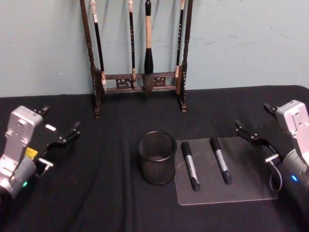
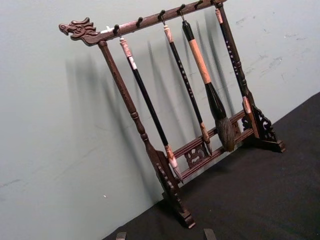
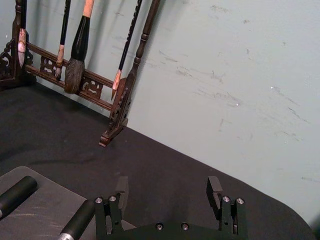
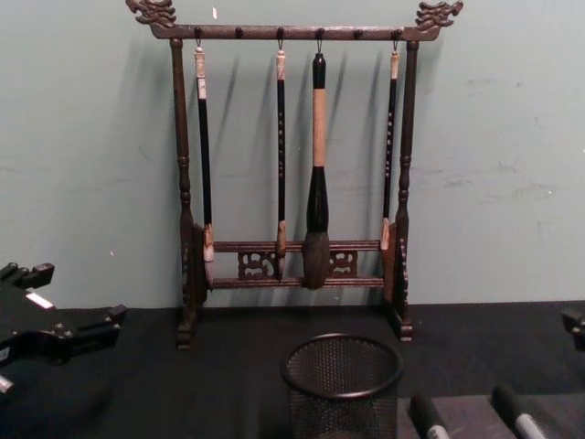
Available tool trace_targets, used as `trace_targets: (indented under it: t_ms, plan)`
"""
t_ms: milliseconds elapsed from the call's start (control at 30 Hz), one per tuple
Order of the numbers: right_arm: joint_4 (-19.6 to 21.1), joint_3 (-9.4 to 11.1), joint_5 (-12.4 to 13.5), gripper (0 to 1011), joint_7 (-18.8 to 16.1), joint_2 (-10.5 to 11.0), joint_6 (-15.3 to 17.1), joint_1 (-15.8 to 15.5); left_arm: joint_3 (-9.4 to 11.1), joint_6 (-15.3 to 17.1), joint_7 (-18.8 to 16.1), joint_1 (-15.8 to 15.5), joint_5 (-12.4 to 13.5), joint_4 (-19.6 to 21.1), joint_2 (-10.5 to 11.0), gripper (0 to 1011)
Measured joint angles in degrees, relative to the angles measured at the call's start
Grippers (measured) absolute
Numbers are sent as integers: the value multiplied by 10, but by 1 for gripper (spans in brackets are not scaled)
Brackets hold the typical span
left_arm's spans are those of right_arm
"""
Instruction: Pick up the water-based marker from the table and place it into the pen holder.
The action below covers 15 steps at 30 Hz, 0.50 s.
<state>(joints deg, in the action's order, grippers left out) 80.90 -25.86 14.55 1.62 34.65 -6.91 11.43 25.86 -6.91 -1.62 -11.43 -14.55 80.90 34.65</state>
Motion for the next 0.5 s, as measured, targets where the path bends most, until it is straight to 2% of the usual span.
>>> trace_targets:
  t_ms: [500]
  plan:
    - [0,0,0,1003,0,0,0,0,0,0,0,0,0,0,0,1001]
